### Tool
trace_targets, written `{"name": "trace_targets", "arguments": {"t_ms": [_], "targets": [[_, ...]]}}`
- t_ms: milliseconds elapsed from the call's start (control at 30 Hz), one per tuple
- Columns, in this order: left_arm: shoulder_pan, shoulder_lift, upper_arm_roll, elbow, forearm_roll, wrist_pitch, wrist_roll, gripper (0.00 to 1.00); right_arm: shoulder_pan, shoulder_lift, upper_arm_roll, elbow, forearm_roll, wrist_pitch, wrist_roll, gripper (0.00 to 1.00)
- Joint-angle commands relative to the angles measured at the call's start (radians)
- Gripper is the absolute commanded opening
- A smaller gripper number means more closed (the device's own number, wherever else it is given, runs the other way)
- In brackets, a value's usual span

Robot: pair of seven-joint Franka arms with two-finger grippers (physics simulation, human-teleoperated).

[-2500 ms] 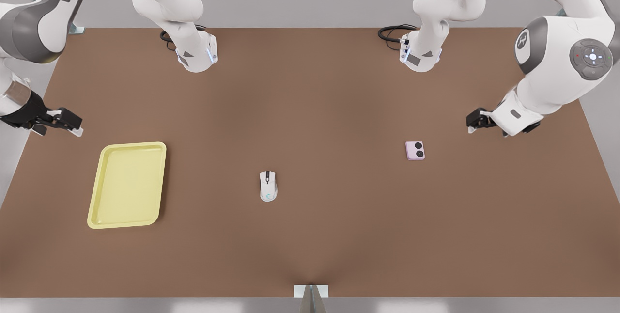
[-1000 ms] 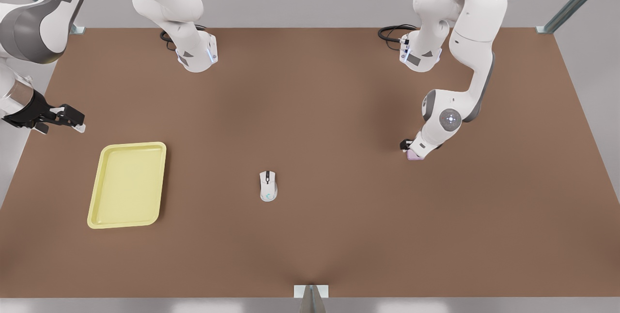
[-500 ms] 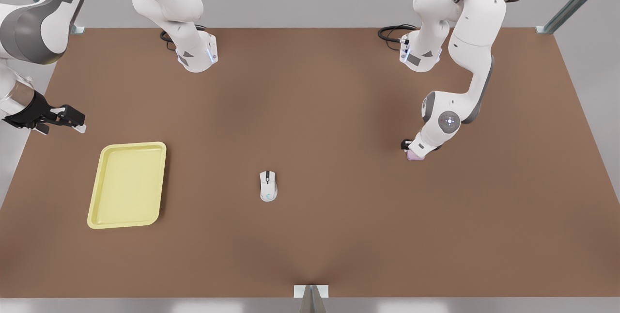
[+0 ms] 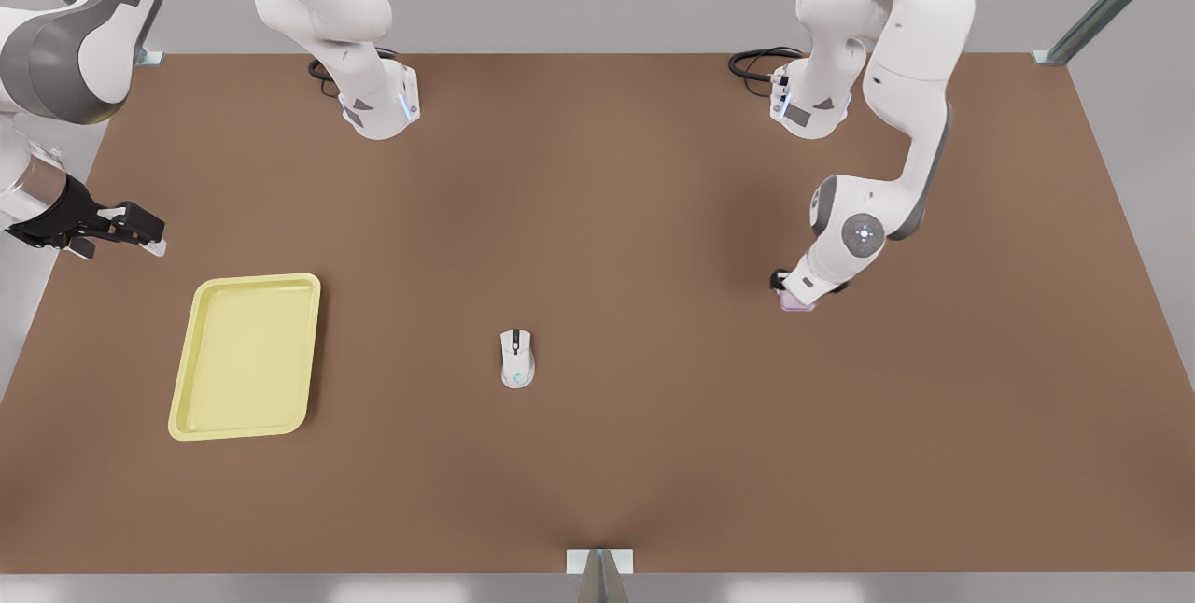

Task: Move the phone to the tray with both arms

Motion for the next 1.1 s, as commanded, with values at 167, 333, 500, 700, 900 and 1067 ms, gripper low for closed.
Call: {"name": "trace_targets", "arguments": {"t_ms": [167, 333, 500, 700, 900, 1067], "targets": [[-0.303, 0.027, -0.008, 0.246, -0.003, -0.296, -0.417, 0.82, 0.0, 0.0, 0.0, 0.0, 0.006, 0.002, -0.001, 1.0], [-0.473, 0.263, -0.015, 0.686, -0.068, -0.459, -0.781, 0.82, 0.0, -0.001, 0.0, 0.0, 0.005, 0.002, -0.001, 1.0], [-0.512, 0.536, -0.014, 1.106, -0.097, -0.554, -0.977, 0.82, 0.002, 0.0, 0.0, 0.0, 0.006, 0.002, -0.001, 1.0], [-0.57, 0.677, -0.011, 1.298, -0.094, -0.592, -1.054, 0.82, 0.002, 0.0, 0.0, 0.0, 0.006, 0.002, -0.001, 1.0], [-0.59, 0.729, -0.008, 1.329, -0.091, -0.583, -1.055, 0.84, 0.002, 0.0, 0.0, 0.0, 0.008, 0.002, -0.001, 1.0], [-0.59, 0.722, -0.009, 1.341, -0.091, -0.606, -1.062, 1.0, 0.0, 0.002, 0.0, 0.0, 0.002, 0.004, -0.003, 1.0]]}}
